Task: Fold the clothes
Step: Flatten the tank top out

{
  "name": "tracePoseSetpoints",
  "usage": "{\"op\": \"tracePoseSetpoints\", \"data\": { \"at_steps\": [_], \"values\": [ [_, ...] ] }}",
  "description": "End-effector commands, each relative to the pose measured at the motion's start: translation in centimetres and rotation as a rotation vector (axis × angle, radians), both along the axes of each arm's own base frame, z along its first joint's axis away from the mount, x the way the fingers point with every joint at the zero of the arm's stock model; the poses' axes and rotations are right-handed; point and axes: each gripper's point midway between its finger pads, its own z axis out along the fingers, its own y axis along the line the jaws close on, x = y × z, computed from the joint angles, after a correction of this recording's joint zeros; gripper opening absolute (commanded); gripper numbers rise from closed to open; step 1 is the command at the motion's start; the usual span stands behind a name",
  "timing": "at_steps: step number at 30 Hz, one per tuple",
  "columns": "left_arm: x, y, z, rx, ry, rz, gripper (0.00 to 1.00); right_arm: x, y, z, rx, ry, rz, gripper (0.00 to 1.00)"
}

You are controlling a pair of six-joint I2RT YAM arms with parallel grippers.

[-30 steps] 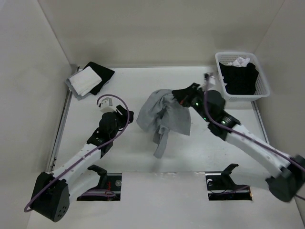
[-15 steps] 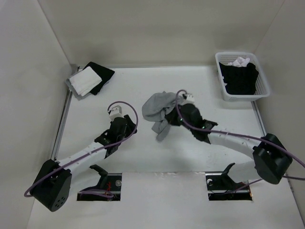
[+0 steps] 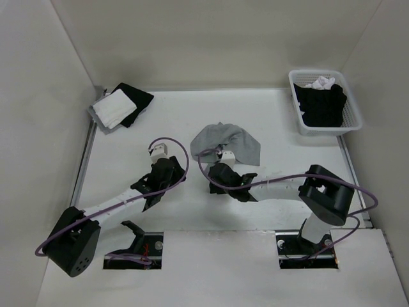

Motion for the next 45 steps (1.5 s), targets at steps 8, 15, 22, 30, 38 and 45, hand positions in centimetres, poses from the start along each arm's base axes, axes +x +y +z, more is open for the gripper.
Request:
{"op": "tracePoseSetpoints", "data": {
  "at_steps": [8,15,22,30,38,45],
  "values": [
    [-0.3,-4.8,0.6,-0.052,-0.027,-0.133,0.48,1.6,-3.7,5.0,0.035,-0.147,-0.180,0.07],
    [-0.9,-10.0,0.4,-0.115,-0.013,-0.211,0.51,0.8,-8.5,6.5,0.181,-0.111,-0.225,0.07],
    [0.6,-11.9,-1.0,-0.119,0.010,-0.182,0.50,1.3,-10.0,8.1,0.272,-0.149,-0.245,0.07],
    [1.3,-12.3,-4.3,-0.098,0.086,-0.129,0.20,1.3,-9.9,10.6,0.339,-0.211,-0.227,0.07],
    [2.6,-12.7,5.9,-0.225,-0.119,-0.156,0.00,2.0,-10.5,17.3,0.379,-0.345,-0.189,0.05],
    [-1.3,-2.9,32.4,-0.337,-0.642,-0.031,0.00,-0.2,-13.0,34.3,0.429,-0.604,-0.122,0.04]
  ]
}}
